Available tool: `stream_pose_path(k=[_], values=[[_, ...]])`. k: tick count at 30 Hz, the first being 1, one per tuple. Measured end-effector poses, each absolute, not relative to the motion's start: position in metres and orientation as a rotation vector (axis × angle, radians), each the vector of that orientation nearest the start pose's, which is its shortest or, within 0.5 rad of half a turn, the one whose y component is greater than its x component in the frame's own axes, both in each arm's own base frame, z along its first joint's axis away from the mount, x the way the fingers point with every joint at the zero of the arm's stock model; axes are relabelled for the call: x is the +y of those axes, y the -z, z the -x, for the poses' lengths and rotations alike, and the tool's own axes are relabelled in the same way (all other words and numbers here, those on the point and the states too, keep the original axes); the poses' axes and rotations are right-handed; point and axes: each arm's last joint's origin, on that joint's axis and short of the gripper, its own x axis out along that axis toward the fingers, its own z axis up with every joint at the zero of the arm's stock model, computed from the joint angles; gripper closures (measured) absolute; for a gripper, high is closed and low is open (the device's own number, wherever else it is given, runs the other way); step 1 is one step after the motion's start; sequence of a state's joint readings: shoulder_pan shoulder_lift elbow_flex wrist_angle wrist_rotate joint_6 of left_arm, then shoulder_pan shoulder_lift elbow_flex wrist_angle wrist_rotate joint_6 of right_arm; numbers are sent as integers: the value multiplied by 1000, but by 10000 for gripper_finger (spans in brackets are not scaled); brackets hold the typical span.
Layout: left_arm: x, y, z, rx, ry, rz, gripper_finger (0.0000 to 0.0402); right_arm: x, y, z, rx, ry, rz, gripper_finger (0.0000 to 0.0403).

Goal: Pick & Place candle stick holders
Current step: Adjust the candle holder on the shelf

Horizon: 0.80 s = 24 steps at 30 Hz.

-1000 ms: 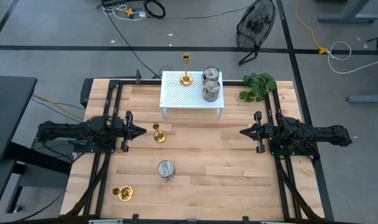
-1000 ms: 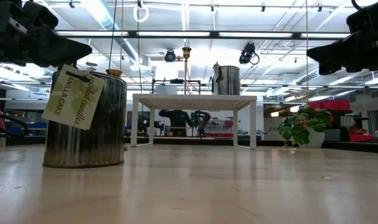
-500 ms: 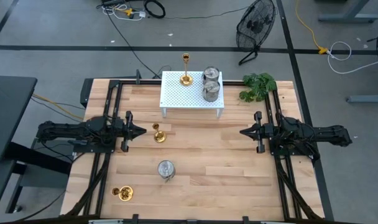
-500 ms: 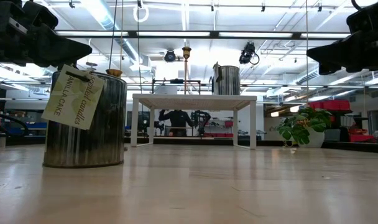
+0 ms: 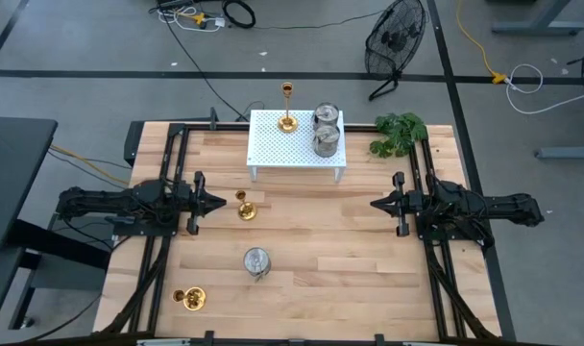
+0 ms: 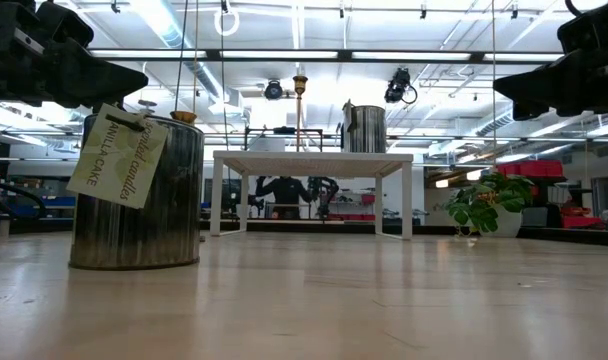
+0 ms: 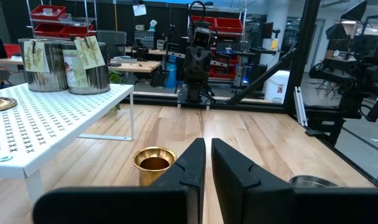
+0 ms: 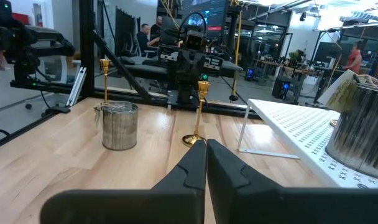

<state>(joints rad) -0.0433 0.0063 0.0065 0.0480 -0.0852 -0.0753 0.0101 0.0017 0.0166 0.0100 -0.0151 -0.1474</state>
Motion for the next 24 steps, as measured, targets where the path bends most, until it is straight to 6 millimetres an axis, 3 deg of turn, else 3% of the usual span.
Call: stream_pose_path(k=[24], values=[[-2,-171,-97,-63,-39,115,369,1,-170,-97,-26,-23,147,385]])
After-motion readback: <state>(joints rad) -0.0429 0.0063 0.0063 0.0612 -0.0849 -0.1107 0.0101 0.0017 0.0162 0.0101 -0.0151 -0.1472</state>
